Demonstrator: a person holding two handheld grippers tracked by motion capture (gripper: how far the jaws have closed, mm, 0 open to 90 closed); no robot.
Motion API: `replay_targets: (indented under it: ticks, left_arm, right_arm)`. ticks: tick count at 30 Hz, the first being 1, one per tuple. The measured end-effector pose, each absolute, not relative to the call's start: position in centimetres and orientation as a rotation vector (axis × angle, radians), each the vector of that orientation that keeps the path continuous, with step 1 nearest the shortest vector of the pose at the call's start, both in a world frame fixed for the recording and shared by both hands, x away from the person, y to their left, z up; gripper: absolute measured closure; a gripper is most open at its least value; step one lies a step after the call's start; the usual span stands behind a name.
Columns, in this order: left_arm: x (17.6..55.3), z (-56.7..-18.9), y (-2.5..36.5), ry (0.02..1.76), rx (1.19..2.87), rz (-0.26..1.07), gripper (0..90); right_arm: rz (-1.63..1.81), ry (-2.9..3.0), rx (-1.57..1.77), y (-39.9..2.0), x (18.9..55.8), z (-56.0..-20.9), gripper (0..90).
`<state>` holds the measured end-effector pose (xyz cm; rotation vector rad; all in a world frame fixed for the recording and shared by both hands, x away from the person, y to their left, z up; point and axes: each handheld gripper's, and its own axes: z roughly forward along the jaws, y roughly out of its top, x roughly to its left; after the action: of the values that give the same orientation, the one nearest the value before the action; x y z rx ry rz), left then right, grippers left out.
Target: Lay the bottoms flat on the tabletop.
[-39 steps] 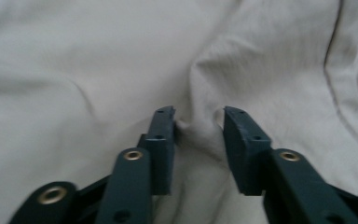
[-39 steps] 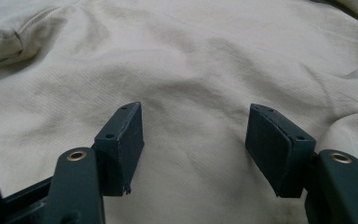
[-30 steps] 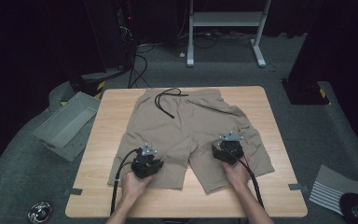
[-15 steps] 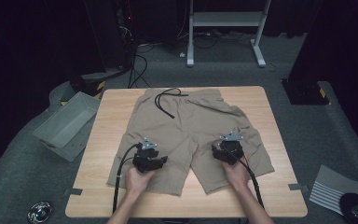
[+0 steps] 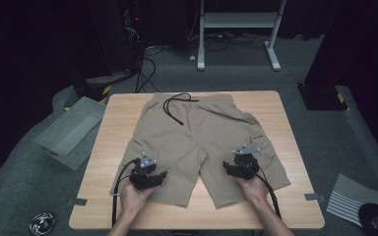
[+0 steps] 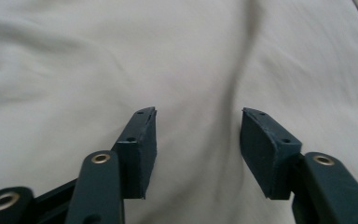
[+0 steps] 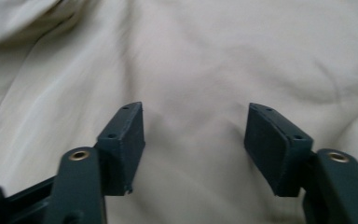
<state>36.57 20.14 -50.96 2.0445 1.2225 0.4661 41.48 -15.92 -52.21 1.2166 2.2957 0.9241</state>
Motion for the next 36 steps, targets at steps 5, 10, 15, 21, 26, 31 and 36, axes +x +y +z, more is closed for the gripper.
replay_targets:
  ticks: [5,10,15,21,26,31,36]
  left_arm:
    - [38.7,-50.6,20.9,1.301,1.986,0.511,43.1]
    - [39.8,-51.4,21.8,1.381,1.999,0.525,42.2]
    - [38.9,-52.1,22.1,1.384,2.006,0.541,41.9]
    - [36.1,-52.2,21.6,1.32,2.047,0.536,43.8]
    - [35.9,-51.3,21.4,1.323,2.041,0.475,46.0]
    - [38.3,-50.5,19.7,1.282,1.968,0.476,40.3]
    - [41.1,-51.6,18.0,1.285,2.012,0.461,39.1]
  right_arm:
    - [0.932,2.205,1.194,-17.3,41.3,-50.7,39.7]
    - [0.905,2.148,1.325,-20.4,43.3,-51.1,40.0]
    - [0.899,2.171,1.347,-21.6,42.4,-52.3,40.2]
    - [0.945,2.231,1.256,-21.0,38.5,-52.5,40.2]
    - [0.894,2.346,1.153,-19.9,36.7,-51.8,40.6]
    - [0.939,2.246,1.178,-19.5,39.6,-50.4,41.4]
    - [0.911,2.23,1.226,-19.1,43.6,-51.1,41.8]
